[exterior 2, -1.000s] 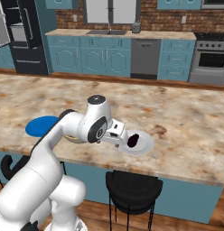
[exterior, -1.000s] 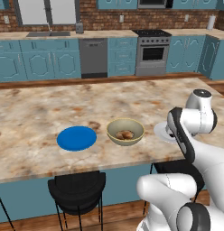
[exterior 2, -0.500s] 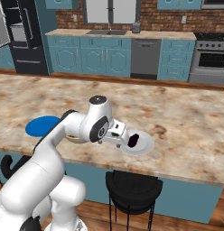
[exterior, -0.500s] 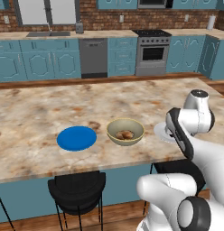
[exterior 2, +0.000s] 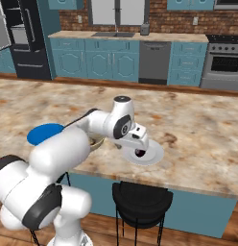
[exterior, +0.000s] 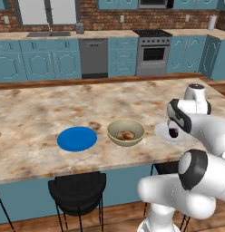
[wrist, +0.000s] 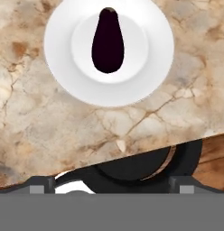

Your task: Pick the chicken drumstick and eggplant from their plates and place them in the bowl. Then put the bowl in the fridge.

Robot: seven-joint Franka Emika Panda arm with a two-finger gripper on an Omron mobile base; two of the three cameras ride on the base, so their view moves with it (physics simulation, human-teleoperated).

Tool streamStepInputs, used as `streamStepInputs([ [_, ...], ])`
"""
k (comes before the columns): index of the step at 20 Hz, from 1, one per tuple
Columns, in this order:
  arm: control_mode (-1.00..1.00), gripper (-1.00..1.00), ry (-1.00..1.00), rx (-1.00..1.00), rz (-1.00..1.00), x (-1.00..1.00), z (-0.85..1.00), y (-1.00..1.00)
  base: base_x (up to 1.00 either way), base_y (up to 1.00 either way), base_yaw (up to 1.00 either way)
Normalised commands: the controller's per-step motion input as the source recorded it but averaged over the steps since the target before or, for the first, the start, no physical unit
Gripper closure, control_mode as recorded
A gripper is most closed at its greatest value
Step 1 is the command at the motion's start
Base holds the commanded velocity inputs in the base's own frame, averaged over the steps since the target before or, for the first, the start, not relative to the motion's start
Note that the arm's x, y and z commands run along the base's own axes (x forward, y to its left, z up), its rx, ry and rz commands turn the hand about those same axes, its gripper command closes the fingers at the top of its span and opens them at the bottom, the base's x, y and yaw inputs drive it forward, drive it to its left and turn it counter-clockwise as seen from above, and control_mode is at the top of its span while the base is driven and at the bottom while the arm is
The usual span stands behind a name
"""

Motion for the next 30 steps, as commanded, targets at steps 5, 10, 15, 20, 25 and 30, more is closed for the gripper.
streamStepInputs([
  [5,-1.00,-1.00,0.01,0.21,0.00,0.59,-0.31,-0.07,0.00,0.00,0.00],
  [10,-1.00,-1.00,0.06,0.02,0.00,0.49,-0.32,0.00,0.00,0.00,0.00],
  [15,-1.00,-1.00,0.00,0.00,0.00,0.33,-0.41,-0.01,0.00,0.00,0.00],
  [20,-1.00,-1.00,-0.12,0.00,0.01,0.13,-0.54,-0.10,0.00,0.00,0.00],
  [25,-1.00,-1.00,-0.03,0.00,0.04,0.32,-0.19,-0.03,0.00,0.00,0.00],
  [30,-1.00,-1.00,0.02,-0.01,0.05,0.38,-0.17,-0.01,0.00,0.00,0.00],
])
